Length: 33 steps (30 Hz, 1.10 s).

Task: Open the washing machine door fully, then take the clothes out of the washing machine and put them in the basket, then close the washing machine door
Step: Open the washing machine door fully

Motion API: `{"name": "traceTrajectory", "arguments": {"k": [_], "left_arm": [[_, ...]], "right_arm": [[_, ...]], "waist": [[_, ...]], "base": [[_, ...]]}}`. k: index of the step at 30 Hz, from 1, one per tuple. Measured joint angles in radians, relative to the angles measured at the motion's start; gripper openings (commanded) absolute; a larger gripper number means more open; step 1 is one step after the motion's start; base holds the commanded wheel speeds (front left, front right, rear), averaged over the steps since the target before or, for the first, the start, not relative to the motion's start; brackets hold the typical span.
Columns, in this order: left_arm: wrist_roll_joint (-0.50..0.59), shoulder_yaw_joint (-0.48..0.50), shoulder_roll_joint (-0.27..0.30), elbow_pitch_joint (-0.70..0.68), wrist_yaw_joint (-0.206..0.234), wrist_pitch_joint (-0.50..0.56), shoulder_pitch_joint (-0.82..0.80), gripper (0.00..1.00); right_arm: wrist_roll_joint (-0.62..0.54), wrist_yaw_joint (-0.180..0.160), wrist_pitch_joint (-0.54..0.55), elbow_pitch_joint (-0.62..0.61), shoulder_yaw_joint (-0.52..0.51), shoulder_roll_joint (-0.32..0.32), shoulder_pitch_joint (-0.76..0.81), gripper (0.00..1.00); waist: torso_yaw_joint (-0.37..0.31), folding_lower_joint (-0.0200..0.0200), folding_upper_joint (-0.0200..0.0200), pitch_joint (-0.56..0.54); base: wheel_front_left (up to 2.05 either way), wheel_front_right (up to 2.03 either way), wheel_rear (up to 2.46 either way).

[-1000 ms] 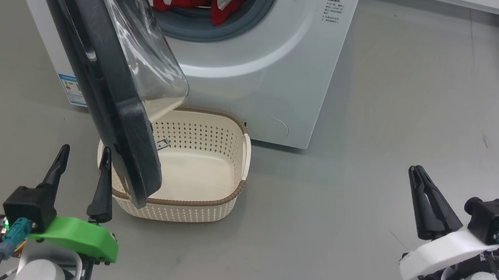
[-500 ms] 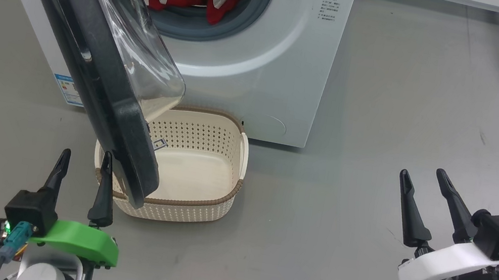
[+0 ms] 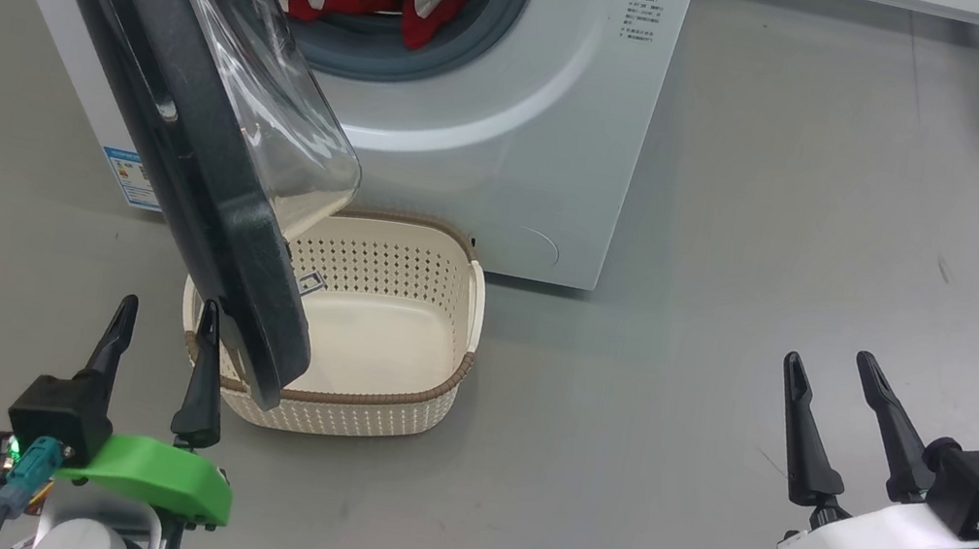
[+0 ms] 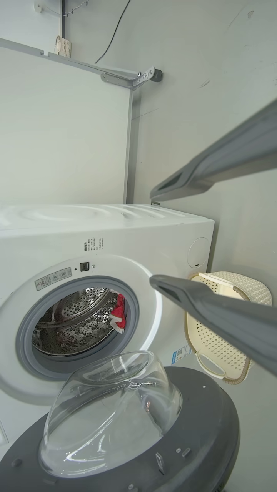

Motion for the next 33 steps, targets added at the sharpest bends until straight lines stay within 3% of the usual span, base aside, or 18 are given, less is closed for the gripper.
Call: {"name": "traceTrajectory", "arguments": {"k": [10,33], "left_arm": [[0.0,0.0,0.0,0.001,0.0,0.0,0.005,1.0],[-0.001,-0.005,0.0,0.004,0.0,0.0,0.007,1.0]], "right_arm": [[-0.03,0.004,0.0,-0.019,-0.028,0.02,0.029,1.0],[-0.08,0.047,0.0,-0.023,-0.078,0.049,0.062,1.0]], "waist": [[-0.001,0.0,0.0,-0.004],[-0.003,0.0,0.0,-0.012]], "base": [[0.0,0.0,0.0],[0.0,0.0,0.0]]}}
